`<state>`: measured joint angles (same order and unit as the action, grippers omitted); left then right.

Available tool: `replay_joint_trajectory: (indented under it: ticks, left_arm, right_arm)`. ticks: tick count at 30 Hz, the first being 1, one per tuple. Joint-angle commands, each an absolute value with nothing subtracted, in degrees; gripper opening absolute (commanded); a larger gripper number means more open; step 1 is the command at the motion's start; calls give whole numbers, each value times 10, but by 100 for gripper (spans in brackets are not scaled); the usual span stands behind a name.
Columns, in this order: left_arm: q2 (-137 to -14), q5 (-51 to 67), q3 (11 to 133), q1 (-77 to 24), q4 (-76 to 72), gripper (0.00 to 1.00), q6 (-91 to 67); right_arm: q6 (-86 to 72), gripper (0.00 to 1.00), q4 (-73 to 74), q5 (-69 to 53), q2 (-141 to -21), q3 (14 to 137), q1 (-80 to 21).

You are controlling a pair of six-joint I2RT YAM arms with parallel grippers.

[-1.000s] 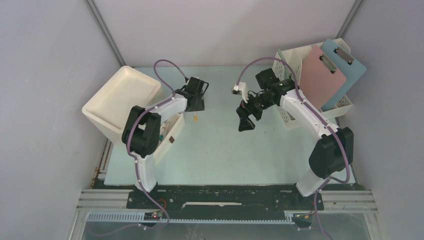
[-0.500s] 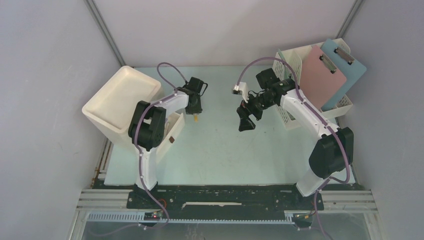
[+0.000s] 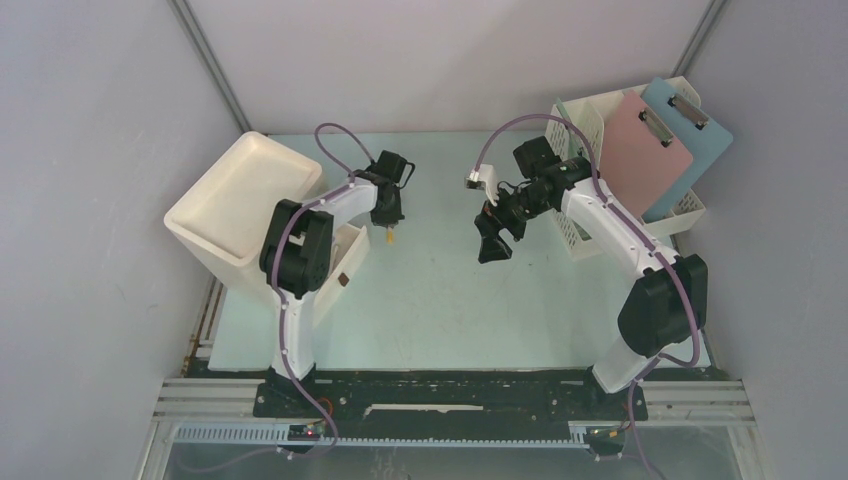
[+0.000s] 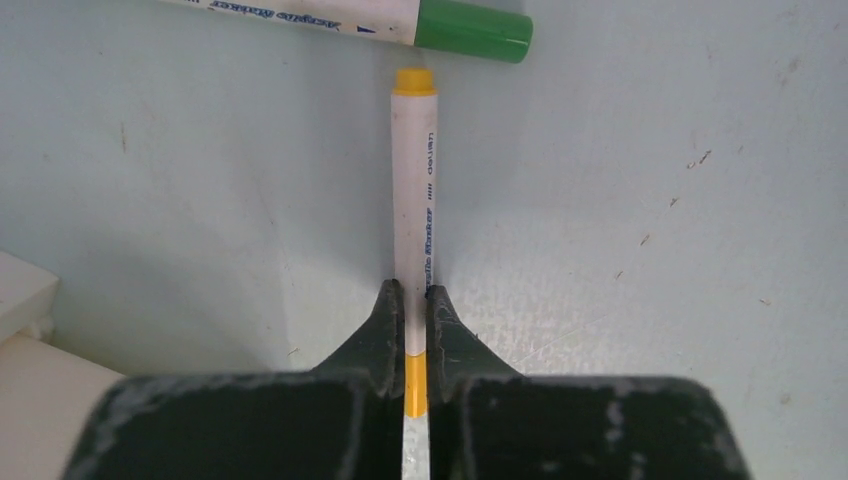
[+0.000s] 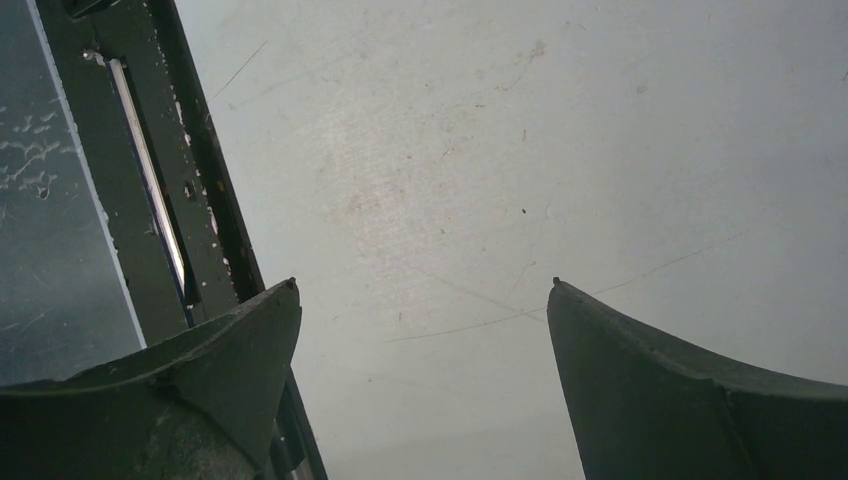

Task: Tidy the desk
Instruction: Pick up the stationery from the center of the board.

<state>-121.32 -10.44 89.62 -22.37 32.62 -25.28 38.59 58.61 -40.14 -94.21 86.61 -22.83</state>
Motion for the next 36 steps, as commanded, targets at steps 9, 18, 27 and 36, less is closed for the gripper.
replay_joint_trajectory:
  ticks: [9,18,27,36]
  left_arm:
    - [-1091,-136,828,-253,310,0,-183]
    - [-929,-92,715,-264,251,0,-101]
    - [-815,-245,651,-264,345,0,-37]
    - [-802,-389,590,-264,400,0,-61]
  right_arm:
    - [396,100,592,-426,-934,864,-225]
    - [396,99,592,-429,-931,864,-225]
    - [393,100,591,-432,-931,864,-227]
    - [384,100,582,-422,-936,864,-240]
